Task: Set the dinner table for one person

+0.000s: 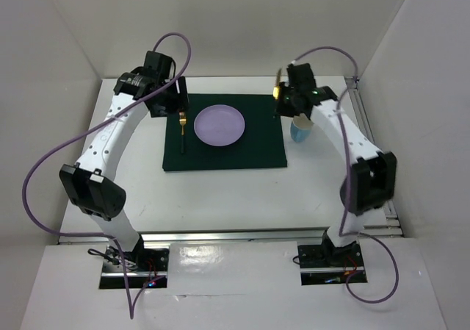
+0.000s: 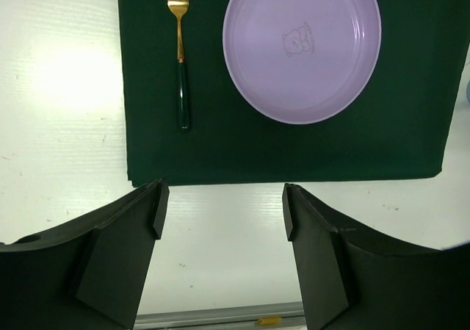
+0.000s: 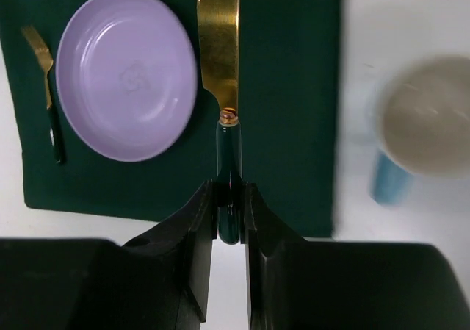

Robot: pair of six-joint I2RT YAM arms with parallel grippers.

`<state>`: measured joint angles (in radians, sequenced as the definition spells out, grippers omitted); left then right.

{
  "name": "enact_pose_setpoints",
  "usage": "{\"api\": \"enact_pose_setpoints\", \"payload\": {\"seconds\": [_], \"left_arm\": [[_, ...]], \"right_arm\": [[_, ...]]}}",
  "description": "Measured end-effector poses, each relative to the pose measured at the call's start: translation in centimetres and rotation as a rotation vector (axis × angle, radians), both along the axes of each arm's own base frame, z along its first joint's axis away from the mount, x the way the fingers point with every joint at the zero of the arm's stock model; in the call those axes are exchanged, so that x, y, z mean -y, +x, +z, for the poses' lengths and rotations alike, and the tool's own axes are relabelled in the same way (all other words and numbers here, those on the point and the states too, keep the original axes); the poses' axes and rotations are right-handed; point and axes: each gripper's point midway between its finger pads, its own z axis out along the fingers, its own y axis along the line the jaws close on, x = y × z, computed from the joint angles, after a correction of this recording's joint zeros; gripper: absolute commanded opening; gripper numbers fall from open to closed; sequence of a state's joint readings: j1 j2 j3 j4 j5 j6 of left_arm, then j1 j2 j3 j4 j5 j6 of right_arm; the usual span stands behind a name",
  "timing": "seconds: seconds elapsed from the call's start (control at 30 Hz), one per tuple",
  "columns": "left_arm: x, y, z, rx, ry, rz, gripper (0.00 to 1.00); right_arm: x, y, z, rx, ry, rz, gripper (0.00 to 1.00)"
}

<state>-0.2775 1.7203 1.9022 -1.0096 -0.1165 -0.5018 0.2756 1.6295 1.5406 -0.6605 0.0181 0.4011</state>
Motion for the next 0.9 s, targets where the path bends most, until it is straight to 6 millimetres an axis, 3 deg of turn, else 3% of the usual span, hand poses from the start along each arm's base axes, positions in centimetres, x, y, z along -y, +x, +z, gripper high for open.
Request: {"api": "enact_pose_setpoints", "payload": {"seconds": [0.07, 0.17, 0.3, 0.4, 0.47, 0.67, 0.77, 0.9], "left_arm": [[-0.1, -0.5, 0.1, -0.004, 0.000, 0.001, 0.81], [-0.4, -1.3, 0.7, 0.008, -0.002, 0.002, 0.81], [-0.6, -1.9, 1.8, 0.033, -0.009, 0.003, 0.81], [-0.6, -2.0, 2.0, 0.035, -0.010, 0.003, 0.81], [-0.6, -2.1, 1.7, 0.028, -0.008, 0.003, 0.81], [-0.6, -2.5, 0.5, -0.007, -0.005, -0.002, 0.79], [-0.5, -2.6, 0.4, -0.011, -0.008, -0.005, 0.79], [-0.4, -2.5, 0.5, -0.008, -0.012, -0.008, 0.79]], "right_arm": [[-2.7, 1.7, -1.9, -0.041, -0.005, 0.071, 0.00], [-5.1, 3.5, -6.6, -0.140, -0.010, 0.132, 0.00], [-5.8, 3.9, -13.0, -0.289, -0.029, 0.142, 0.00], [-5.9, 2.9, -15.7, -0.365, -0.037, 0.144, 0.00], [-5.7, 2.3, -16.7, -0.391, -0.039, 0.140, 0.00], [-5.4, 0.8, -18.7, -0.442, -0.037, 0.122, 0.26], [-5.4, 0.8, -18.7, -0.438, -0.038, 0.116, 0.41], [-5.2, 1.1, -17.9, -0.410, -0.066, 0.114, 0.45]]}}
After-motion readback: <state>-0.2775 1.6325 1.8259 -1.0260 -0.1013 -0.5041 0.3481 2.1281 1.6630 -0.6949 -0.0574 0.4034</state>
